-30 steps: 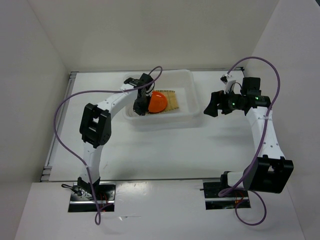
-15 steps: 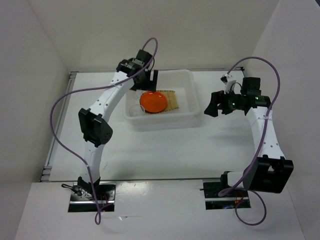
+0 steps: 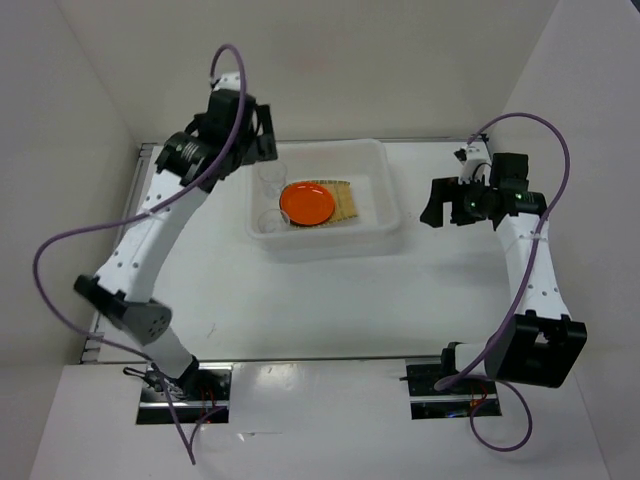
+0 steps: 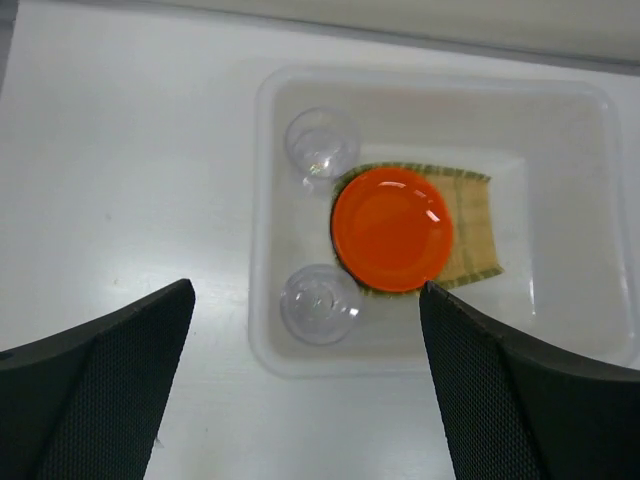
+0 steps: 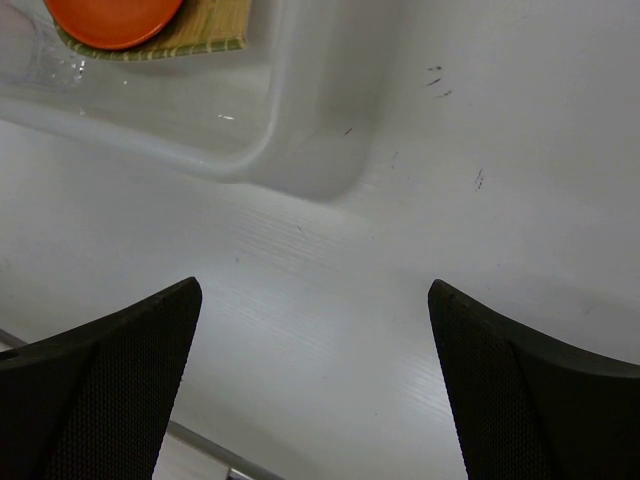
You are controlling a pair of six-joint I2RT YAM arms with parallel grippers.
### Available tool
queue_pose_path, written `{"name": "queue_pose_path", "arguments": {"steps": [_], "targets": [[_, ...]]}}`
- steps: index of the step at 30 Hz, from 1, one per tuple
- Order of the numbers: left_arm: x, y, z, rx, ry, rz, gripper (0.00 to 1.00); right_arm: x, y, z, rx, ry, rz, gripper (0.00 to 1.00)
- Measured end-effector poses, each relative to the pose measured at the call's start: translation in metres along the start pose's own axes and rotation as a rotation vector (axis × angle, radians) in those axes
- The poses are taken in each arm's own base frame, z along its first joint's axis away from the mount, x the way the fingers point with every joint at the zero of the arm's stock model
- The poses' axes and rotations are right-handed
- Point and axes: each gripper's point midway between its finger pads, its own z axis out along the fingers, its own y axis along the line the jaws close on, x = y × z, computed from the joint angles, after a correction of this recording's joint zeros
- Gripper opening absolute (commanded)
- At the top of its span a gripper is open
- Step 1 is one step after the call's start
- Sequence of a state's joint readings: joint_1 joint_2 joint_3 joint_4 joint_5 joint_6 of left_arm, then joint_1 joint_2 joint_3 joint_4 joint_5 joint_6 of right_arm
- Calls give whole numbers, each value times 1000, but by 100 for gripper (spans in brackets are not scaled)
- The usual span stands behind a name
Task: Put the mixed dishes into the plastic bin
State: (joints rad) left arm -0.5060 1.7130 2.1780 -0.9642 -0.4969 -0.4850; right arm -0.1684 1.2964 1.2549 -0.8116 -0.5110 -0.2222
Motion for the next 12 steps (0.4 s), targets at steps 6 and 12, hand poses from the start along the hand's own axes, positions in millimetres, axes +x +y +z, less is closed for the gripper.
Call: {"name": "queue_pose_path", "arguments": {"steps": [6,12], "targets": [[88,107,-24,-129,21,-119,99,-3,-12,-7,57,-20,23,99],[76,130,-49,-123,-121,-150,99,-5,-12,-9,53,-34,28,99]]}}
